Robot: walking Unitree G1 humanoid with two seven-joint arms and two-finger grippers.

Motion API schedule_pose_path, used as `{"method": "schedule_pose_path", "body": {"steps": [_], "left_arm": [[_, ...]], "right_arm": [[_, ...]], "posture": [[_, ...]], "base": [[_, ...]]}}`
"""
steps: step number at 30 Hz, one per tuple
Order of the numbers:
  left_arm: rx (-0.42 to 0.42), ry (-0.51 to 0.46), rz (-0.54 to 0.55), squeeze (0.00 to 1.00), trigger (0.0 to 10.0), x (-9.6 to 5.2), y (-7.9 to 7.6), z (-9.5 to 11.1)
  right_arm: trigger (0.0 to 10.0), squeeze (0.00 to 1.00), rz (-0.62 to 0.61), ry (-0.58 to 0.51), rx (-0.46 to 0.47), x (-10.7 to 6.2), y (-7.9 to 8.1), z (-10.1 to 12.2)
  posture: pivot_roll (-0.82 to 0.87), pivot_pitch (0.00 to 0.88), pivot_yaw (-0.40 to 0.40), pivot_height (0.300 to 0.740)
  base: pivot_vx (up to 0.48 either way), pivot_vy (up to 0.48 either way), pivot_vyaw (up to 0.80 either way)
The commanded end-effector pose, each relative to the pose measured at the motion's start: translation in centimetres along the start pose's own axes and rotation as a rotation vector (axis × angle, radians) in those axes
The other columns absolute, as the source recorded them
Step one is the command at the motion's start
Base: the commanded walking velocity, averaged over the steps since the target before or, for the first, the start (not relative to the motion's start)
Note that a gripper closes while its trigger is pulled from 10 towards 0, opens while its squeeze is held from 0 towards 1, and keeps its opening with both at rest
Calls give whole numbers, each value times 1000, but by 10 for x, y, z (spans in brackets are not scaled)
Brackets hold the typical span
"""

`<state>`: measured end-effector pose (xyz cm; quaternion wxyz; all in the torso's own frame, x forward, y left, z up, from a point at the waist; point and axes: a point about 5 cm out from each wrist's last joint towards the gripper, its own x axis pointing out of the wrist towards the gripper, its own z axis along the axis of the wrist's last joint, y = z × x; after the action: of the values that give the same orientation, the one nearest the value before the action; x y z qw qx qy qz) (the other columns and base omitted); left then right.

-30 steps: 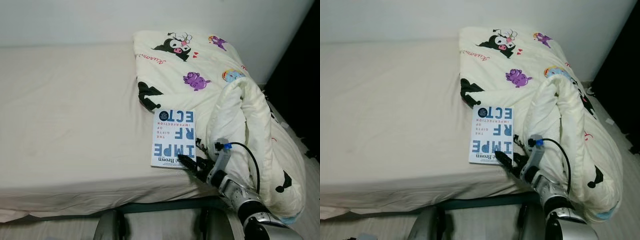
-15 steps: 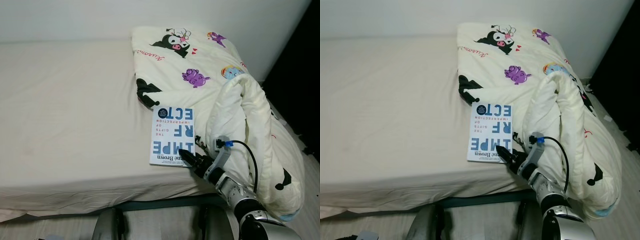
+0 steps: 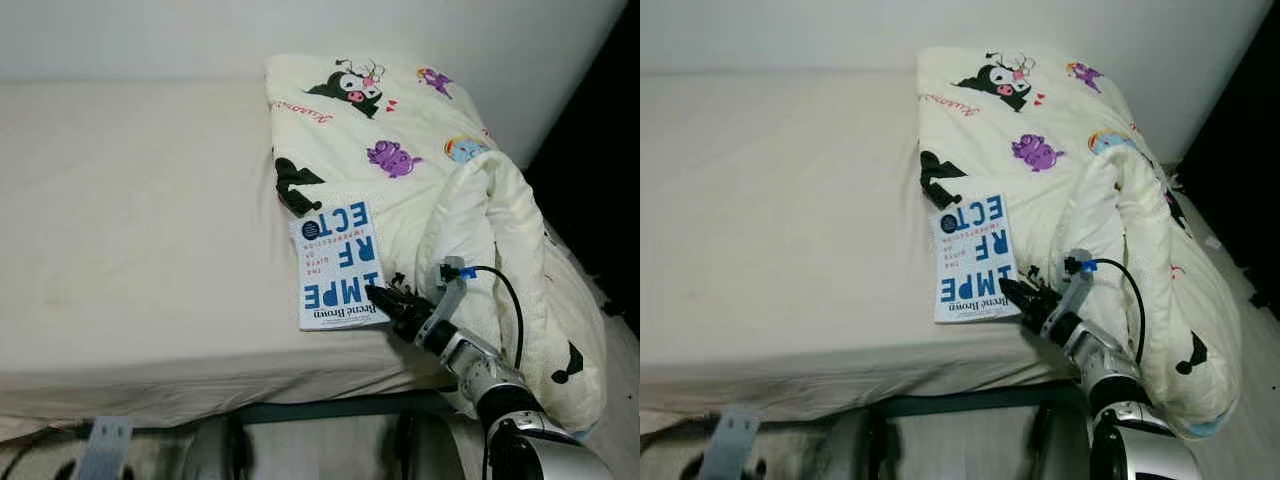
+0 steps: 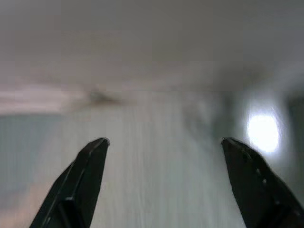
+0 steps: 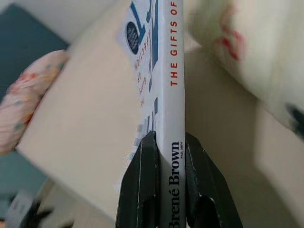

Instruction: Clean up the room

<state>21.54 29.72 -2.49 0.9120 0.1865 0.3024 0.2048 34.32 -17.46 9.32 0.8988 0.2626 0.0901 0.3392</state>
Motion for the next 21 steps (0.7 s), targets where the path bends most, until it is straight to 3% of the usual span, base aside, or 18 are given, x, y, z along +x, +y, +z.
{"method": "schedule_pose_path", "body": {"steps": [1,3,4,6,8,10,11,12,14,15,16,17,18,19,20,21], "left_arm": [[-105,-82,108,0,10000,11,22,29],[-240,-239,141,0,10000,19,33,78],[-240,-239,141,0,10000,19,33,78],[-380,-449,141,0,10000,20,49,139],[-380,-449,141,0,10000,20,49,139],[-449,-644,168,0,10000,11,73,190],[-449,-644,168,0,10000,11,73,190],[-459,-699,200,0,10000,7,87,206],[-443,-722,225,0,10000,5,95,215],[-265,-695,210,0,10000,7,96,224],[-265,-695,210,0,10000,7,96,224],[-109,-658,185,0,10000,10,95,228],[113,-645,73,0,10000,10,83,232],[390,-598,-94,0,10000,11,66,228],[602,-529,-278,0,10000,9,51,216],[758,-447,-473,0,10000,4,40,198]], "right_arm": [[0,0,118,-21,-21,7,12,10],[0,0,214,-30,-37,11,24,16],[0,0,214,-30,-37,11,24,16],[0,0,309,-48,-57,14,37,26],[0,0,309,-48,-57,14,37,26],[0,0,370,-66,-83,15,47,35],[0,0,370,-66,-83,15,47,35],[0,0,382,-76,-98,15,49,39],[0,0,384,-82,-106,15,50,42],[0,0,374,-88,-121,15,49,45],[0,0,374,-88,-121,15,49,45],[0,0,365,-93,-128,14,48,47],[0,0,355,-97,-135,13,47,48],[0,0,344,-98,-140,11,46,49],[0,0,338,-98,-142,10,45,50],[0,0,332,-102,-143,9,45,52]], "posture": [[89,76,-34,492],[91,62,-40,492],[91,62,-40,492],[89,40,-46,492],[89,40,-46,492],[86,26,-48,492],[86,26,-48,492],[83,14,-49,492],[81,8,-49,492],[78,0,-49,492],[78,0,-49,492],[78,0,-49,492],[80,0,-52,492],[77,0,-53,492],[79,0,-54,492],[79,0,-54,492]], "base": [[0,0,0],[0,0,0],[0,0,0],[0,0,0],[0,0,0],[0,0,0],[0,0,0],[0,0,0],[0,0,0],[0,0,0],[0,0,0],[0,0,0],[0,0,0],[0,0,0],[0,0,0],[0,0,0]]}}
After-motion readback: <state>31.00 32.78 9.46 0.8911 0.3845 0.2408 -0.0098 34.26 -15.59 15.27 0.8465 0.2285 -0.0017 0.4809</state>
